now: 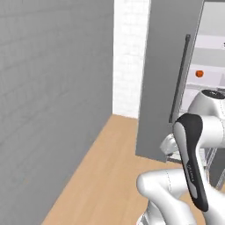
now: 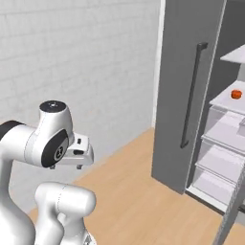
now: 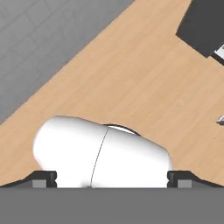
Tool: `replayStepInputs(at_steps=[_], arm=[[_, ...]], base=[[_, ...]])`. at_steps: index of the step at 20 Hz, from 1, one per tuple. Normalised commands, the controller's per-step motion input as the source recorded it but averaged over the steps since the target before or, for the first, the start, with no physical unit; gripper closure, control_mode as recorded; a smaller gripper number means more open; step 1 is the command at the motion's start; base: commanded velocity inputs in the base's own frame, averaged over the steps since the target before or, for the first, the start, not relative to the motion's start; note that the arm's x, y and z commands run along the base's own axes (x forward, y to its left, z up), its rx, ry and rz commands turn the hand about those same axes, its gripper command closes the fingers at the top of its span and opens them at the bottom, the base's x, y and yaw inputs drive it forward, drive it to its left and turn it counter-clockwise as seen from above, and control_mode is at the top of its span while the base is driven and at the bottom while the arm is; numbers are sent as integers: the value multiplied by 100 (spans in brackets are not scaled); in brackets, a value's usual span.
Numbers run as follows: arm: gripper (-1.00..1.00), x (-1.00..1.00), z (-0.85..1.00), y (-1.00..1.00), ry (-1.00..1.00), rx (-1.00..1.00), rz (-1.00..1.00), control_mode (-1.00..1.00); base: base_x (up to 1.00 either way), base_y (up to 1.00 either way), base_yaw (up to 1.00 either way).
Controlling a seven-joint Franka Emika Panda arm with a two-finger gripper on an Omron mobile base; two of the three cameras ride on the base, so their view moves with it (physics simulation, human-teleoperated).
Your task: Place one squash and one fish in each tupperware on the nearby counter, to pack two identical lunches.
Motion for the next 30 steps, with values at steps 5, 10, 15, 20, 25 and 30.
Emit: replayStepInputs(at_steps=[5, 10, 15, 20, 25, 30], arm=[[-100, 0, 0, 0, 0, 0, 0, 100], [-100, 0, 0, 0, 0, 0, 0, 100], [-100, 0, 0, 0, 0, 0, 0, 100], [-100, 0, 0, 0, 0, 0, 0, 100], [-100, 0, 0, 0, 0, 0, 0, 100], [-100, 0, 0, 0, 0, 0, 0, 100]], base=[[37, 31, -86], [58, 22, -78], [94, 13, -24], [97, -26, 8], [93, -29, 7], [32, -39, 0]])
